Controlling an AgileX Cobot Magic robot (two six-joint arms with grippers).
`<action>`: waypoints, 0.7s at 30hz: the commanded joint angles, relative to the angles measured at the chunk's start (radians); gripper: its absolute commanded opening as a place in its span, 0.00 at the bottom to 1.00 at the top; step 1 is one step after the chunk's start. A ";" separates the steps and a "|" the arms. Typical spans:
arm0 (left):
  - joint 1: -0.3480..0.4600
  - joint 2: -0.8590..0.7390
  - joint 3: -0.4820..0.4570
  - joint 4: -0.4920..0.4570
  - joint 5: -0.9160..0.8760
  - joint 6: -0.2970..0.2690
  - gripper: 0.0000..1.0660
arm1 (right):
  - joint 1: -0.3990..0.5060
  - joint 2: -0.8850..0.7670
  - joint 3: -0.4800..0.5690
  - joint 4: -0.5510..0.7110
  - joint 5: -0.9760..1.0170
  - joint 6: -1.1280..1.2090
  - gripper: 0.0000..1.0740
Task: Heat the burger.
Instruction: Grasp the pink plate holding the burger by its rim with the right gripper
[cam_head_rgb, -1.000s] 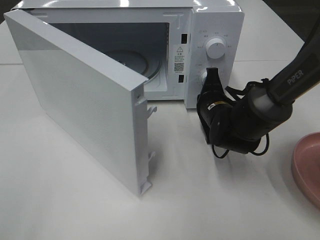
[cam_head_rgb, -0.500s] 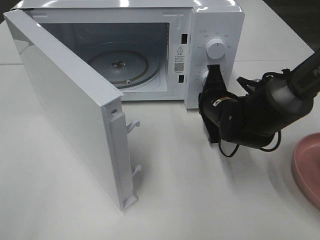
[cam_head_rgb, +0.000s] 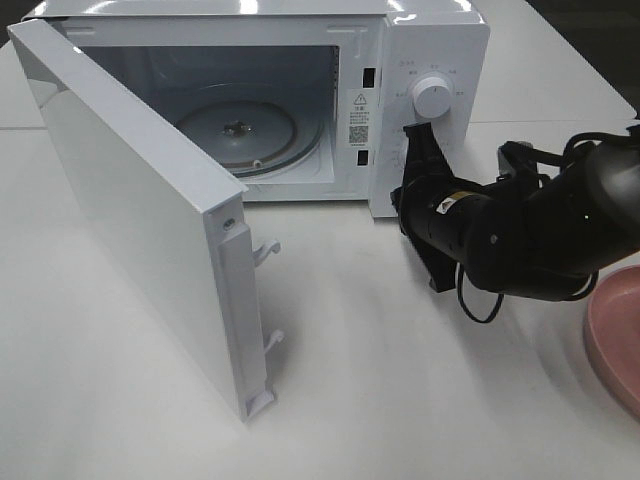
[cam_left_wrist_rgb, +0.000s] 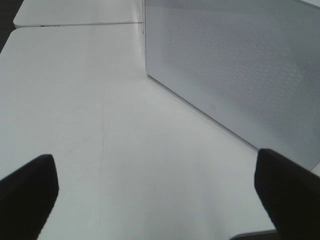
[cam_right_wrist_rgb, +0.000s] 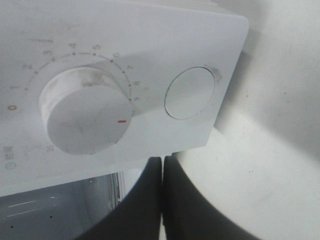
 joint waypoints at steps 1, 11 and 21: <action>-0.004 -0.010 0.004 -0.010 -0.014 0.000 0.94 | 0.001 -0.073 0.049 -0.012 0.063 -0.093 0.00; -0.004 -0.010 0.004 -0.010 -0.014 0.000 0.94 | -0.002 -0.247 0.084 -0.016 0.477 -0.583 0.01; -0.004 -0.010 0.004 -0.010 -0.014 0.000 0.94 | -0.002 -0.312 0.081 -0.020 0.812 -0.967 0.02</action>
